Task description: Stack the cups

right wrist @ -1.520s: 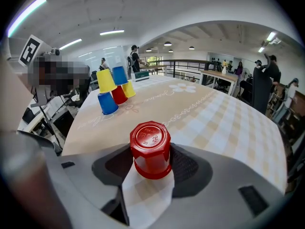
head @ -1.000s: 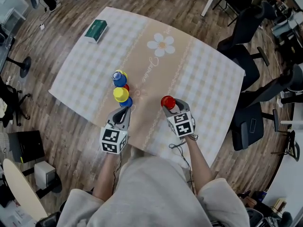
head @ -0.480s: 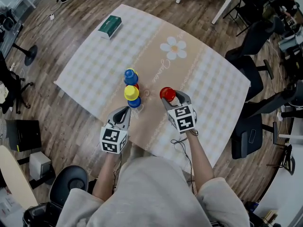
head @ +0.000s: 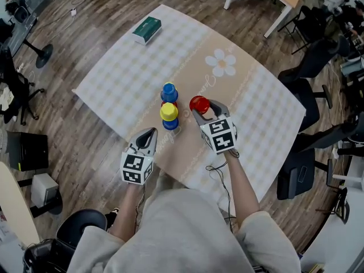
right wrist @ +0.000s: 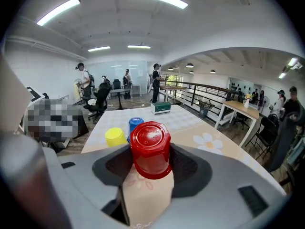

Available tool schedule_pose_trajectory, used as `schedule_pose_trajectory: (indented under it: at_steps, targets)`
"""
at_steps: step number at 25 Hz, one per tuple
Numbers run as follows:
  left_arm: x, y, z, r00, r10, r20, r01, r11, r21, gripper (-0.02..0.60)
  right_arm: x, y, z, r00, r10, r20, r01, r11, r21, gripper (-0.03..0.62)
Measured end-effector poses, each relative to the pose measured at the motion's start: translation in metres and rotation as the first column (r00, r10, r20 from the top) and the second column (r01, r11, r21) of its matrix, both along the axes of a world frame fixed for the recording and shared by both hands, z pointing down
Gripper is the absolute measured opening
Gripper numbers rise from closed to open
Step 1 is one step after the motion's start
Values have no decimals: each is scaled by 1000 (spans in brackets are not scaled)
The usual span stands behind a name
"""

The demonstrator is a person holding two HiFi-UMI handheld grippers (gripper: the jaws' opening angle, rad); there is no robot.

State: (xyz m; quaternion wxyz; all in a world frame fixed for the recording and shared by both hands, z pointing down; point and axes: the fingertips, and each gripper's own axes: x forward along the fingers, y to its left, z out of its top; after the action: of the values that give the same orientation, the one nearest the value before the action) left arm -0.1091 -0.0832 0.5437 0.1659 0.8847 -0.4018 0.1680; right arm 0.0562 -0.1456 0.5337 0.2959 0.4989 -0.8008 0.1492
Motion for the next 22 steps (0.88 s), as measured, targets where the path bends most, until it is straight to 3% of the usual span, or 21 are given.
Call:
schedule_pose_trajectory:
  at_steps: [9, 22]
  targets:
    - [-26, -2, 0, 999, -50, -1, 50, 999, 3, 14, -46, -29, -24, 995, -94, 24, 93, 995, 32, 235]
    - [-56, -6, 2, 994, -112, 2, 112, 994, -6, 14, -92, -41, -19, 983, -180, 32, 180, 984, 6, 236]
